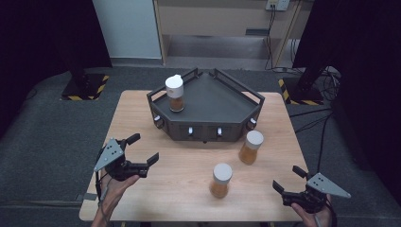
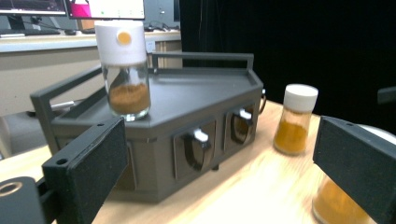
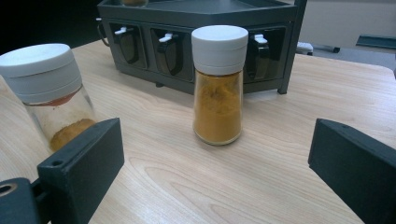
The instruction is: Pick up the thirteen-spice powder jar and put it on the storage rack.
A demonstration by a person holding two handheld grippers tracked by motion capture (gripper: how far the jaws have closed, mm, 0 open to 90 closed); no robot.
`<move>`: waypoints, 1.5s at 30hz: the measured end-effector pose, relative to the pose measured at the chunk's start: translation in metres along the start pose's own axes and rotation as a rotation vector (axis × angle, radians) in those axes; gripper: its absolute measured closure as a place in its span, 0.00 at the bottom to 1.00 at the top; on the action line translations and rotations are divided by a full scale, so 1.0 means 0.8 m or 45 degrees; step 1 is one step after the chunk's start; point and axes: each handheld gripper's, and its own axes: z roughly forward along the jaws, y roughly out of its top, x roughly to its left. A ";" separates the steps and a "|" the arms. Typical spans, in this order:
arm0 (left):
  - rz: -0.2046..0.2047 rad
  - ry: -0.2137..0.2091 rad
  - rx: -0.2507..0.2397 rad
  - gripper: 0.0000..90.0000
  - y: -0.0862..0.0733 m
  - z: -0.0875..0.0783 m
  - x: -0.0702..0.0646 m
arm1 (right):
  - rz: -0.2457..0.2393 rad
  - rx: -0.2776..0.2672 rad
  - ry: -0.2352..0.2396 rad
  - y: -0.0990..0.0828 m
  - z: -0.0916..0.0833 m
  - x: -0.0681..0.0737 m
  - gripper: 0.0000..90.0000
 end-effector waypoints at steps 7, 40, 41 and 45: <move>-0.043 -0.002 0.021 0.02 -0.026 -0.012 0.002 | -0.003 0.002 0.001 0.000 0.000 0.000 0.04; -0.107 -0.028 0.088 0.02 -0.094 -0.033 0.016 | -0.009 0.005 0.010 0.001 0.000 0.000 0.04; -0.109 -0.029 0.084 0.02 -0.095 -0.034 0.018 | -0.011 0.006 0.009 0.001 0.000 0.000 0.04; -0.115 -0.015 0.077 0.01 -0.097 -0.038 0.021 | -0.004 0.007 0.008 0.001 0.001 0.000 0.04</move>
